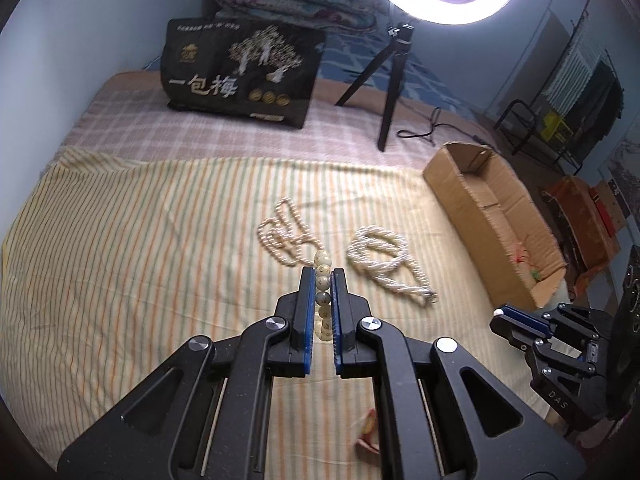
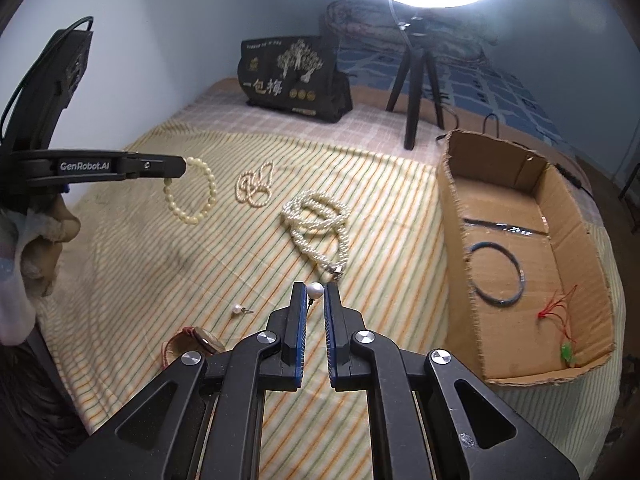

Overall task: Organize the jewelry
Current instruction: 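Carry the pearl earring in the right tool while the left tool carries the bracelet to the box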

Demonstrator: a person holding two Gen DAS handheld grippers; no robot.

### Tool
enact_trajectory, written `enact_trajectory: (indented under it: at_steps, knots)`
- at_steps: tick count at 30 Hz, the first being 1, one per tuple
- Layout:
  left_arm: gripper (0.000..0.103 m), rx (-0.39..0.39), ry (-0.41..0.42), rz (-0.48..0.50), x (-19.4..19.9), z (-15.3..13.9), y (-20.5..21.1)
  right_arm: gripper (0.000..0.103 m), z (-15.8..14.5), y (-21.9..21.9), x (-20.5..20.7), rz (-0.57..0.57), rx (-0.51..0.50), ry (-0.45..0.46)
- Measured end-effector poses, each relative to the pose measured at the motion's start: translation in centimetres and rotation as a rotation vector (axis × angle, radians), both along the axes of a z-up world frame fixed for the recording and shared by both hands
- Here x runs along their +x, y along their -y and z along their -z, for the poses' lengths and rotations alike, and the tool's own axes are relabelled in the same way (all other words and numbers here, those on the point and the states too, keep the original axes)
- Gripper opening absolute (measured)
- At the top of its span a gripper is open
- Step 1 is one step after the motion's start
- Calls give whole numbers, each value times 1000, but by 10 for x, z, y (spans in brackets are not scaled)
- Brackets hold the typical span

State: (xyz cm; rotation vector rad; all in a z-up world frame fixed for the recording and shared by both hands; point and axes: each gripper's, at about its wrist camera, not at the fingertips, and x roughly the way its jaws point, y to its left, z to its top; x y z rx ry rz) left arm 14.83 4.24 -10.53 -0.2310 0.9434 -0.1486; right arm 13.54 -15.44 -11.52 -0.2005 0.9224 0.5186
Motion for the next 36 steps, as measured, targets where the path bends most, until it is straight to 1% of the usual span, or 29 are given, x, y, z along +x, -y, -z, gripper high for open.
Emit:
enact_trajectory:
  at_steps: [9,19,25,36]
  knots:
    - [5,-37,49,51,6,-26,36,7,-20,34,2,62,17,45]
    - [5,-60,92,109,28,-47,85,7,-32,89,12,188,46,73]
    - [5,-81,86,133,41,-48,112,7,-33,112,15,235,38,75]
    - [5,-82,80,189,57,-44,168,7,-32,146,22,294,35,72]
